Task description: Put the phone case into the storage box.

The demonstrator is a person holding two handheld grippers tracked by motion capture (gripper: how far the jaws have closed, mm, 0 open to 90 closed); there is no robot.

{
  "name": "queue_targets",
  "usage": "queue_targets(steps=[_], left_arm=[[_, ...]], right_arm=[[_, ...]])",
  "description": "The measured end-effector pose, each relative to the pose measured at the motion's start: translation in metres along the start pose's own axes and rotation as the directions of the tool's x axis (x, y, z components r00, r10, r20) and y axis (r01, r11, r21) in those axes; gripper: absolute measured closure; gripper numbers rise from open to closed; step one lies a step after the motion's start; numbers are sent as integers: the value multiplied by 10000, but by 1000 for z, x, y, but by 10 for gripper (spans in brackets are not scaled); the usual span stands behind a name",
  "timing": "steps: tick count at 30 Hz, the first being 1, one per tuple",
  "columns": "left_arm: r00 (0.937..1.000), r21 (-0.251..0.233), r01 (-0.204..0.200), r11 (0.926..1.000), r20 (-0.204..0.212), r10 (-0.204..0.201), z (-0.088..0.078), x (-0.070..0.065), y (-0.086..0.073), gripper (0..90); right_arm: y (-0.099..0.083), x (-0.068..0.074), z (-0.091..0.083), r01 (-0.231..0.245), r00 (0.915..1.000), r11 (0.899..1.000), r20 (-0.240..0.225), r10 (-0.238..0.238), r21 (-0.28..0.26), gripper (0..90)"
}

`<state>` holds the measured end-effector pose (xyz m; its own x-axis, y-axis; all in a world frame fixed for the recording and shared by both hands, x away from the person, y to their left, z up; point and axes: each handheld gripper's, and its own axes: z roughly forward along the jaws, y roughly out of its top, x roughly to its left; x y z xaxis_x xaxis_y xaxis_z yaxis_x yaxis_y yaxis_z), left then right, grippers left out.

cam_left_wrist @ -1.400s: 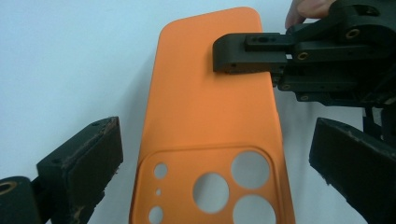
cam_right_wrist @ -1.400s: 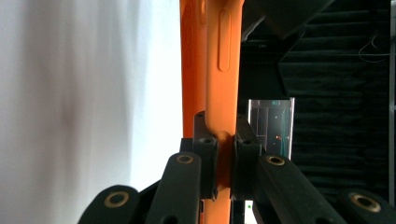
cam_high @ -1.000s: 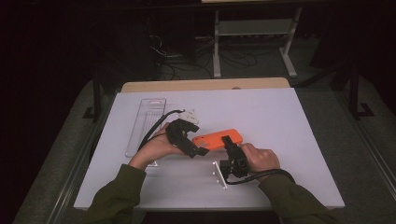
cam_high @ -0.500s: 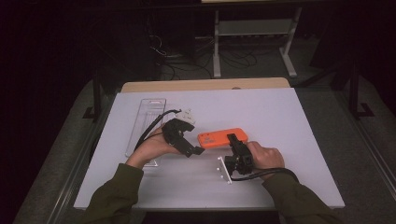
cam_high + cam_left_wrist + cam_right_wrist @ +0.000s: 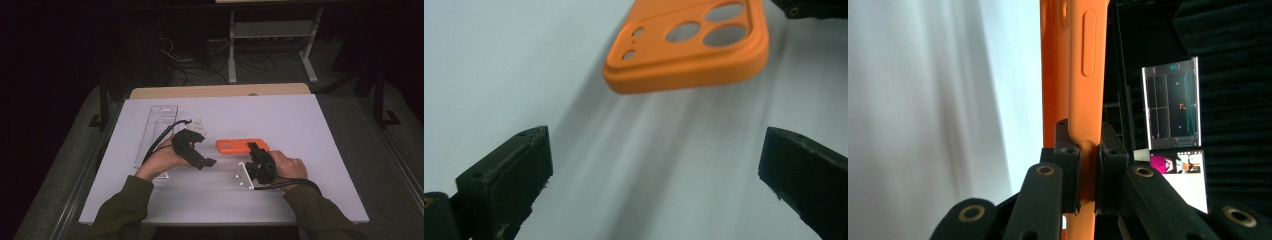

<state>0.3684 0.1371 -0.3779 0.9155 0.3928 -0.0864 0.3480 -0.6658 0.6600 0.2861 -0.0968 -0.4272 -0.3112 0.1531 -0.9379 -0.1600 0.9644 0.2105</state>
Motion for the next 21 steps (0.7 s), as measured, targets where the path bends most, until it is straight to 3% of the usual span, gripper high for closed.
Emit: queue_targets(steps=[9, 15, 17, 18, 21], left_arm=[[9999, -26, -151, 9999, -1, 151, 2, -1, -1, 1], [9998, -293, -186, 9994, -21, 186, 3, -1, -3, 1], [9999, -279, -161, 9995, 9, 162, 3, 0, -3, 1], [9999, -279, -169, 9995, -14, 168, 3, 0, -3, 1], [9998, -292, -181, 9994, -7, 181, 3, 0, -3, 1]], right_arm=[[-6, -6, 1, -813, 9961, 9966, -344, 817, 122, 819], [-9, -9, 1, -1318, 9902, 9912, -442, 1322, 123, 818], [-10, -10, 1, -1510, 9869, 9884, -557, 1515, 128, 817], [-10, -10, 1, -1930, 9790, 9810, -635, 1938, 200, 817], [-11, -11, 2, -2200, 9721, 9753, -794, 2209, 197, 817]])
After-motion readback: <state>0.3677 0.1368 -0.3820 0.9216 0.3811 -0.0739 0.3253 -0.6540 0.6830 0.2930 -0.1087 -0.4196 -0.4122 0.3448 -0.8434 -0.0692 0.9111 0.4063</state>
